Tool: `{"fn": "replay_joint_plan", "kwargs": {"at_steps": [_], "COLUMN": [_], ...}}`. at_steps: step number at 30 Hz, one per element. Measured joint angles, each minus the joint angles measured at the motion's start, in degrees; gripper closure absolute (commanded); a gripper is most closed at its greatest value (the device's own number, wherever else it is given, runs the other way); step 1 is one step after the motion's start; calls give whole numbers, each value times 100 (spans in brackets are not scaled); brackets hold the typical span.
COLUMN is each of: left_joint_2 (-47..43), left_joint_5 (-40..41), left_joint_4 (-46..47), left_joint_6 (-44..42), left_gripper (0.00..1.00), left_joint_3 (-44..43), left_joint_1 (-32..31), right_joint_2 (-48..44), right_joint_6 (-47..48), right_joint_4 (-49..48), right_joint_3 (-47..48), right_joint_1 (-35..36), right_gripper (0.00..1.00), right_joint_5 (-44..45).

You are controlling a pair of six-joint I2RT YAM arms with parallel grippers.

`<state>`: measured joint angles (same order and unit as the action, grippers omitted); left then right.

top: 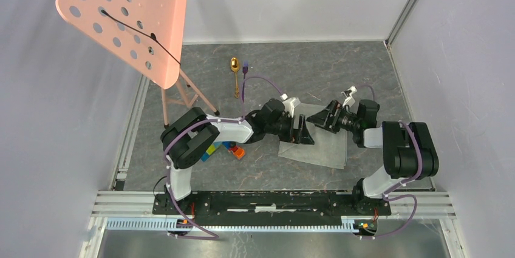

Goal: Fold the napkin into a case and place the utensils inside
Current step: Smooth out the upper triangle-folded napkin at the center of the board.

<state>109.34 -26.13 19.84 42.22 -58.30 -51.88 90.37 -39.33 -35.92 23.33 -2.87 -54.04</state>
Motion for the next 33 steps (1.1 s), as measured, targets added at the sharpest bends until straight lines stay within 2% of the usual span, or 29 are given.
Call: {"fn": "replay_joint_plan", "kwargs": {"at_steps": [9,18,25,28,33], "left_joint_2": [118,-157,-393,-498,-1036], "left_joint_5": [2,11,-4,-4,-15], "left_joint_4": [492,1215,1257,1051,227], "left_joint_6": [-4,-4,-2,-4,-2], "left_gripper": [9,9,9,9,8], "left_joint_3": [393,1097,1403,1401,1161], "left_joint_1": [4,4,-2,-13,-120], "right_joint_2": [485,986,1099,960,2], "right_joint_6": [-20,-42,57,437,1578], "right_joint_4": [-175,-205,-85,645,2865], "right_joint_3": [33,597,837,1091,1912], "right_joint_1": [-496,-960,-1381,-1397,-1329], "right_gripper": [2,2,2,2,2], "right_joint_5": [-120,-186,-153,7,1115]}}
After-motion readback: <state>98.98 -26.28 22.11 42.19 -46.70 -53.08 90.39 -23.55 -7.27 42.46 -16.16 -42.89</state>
